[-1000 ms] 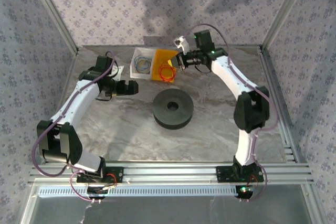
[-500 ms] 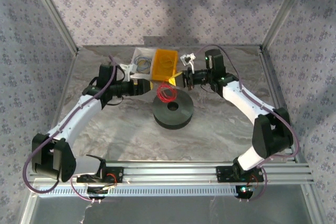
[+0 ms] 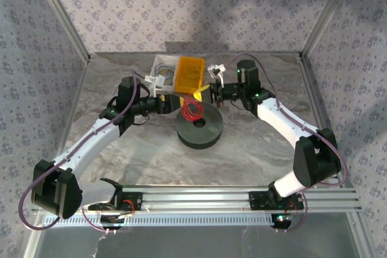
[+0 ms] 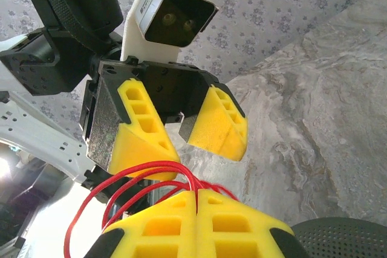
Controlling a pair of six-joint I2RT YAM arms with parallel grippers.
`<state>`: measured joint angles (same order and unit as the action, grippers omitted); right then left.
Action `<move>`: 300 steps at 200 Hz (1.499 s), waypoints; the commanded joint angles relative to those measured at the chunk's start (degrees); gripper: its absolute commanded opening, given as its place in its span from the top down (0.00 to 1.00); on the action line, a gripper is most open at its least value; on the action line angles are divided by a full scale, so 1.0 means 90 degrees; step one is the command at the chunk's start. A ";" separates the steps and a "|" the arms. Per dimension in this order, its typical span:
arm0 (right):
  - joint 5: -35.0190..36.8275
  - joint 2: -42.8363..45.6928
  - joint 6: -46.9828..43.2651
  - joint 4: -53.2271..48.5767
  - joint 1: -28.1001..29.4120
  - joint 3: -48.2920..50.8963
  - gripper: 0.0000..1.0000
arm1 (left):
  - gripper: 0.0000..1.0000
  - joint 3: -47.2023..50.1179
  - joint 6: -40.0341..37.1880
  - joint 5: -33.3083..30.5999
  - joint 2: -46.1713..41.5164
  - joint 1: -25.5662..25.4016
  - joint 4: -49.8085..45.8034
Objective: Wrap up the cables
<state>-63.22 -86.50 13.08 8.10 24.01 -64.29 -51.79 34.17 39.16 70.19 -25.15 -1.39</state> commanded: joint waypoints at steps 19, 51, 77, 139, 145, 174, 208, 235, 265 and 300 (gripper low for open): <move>0.0079 0.0255 -0.0067 0.0338 0.0163 0.0070 1.00 | 0.39 0.0247 0.0233 -0.0150 -0.0104 -0.0144 0.0478; 0.0246 0.0437 -0.0080 0.0361 0.0175 0.0116 1.00 | 0.43 0.0471 0.0424 -0.0252 -0.0155 -0.0145 0.0685; 0.0397 0.0571 -0.0144 0.0253 0.0151 0.0171 1.00 | 0.44 0.0587 0.0426 -0.0375 -0.0306 -0.0145 0.0603; 0.0788 0.0781 -0.0047 0.0175 0.0048 0.0297 1.00 | 0.21 0.0835 0.0261 -0.0503 -0.0834 0.0199 0.0187; 0.0853 0.0780 0.0043 0.0229 0.0020 0.0321 1.00 | 0.20 0.0884 0.0265 -0.0445 -0.0900 0.0255 0.0216; 0.0992 0.0669 0.0916 0.0907 -0.0133 0.0470 1.00 | 0.18 0.1026 0.0101 -0.0193 -0.1145 0.0343 0.0310; 0.0826 0.0384 0.1827 0.1742 -0.0086 0.0499 1.00 | 0.25 0.1169 0.0092 0.0038 -0.1123 0.0273 0.0691; 0.0818 0.0249 0.2225 0.2147 -0.0017 0.0478 1.00 | 0.31 0.1156 0.0074 0.0093 -0.0999 0.0096 0.0965; 0.0832 0.0139 0.2379 0.2288 0.0031 0.0424 1.00 | 0.33 0.1152 0.0142 0.0112 -0.0843 0.0021 0.1303; 0.0872 0.0089 0.2498 0.2500 0.0078 0.0460 1.00 | 0.35 0.1149 0.0236 0.0132 -0.0657 0.0011 0.1613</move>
<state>-55.27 -85.54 33.45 26.68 24.18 -59.88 -41.25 36.12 38.83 63.48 -24.77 8.19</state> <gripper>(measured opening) 0.058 0.657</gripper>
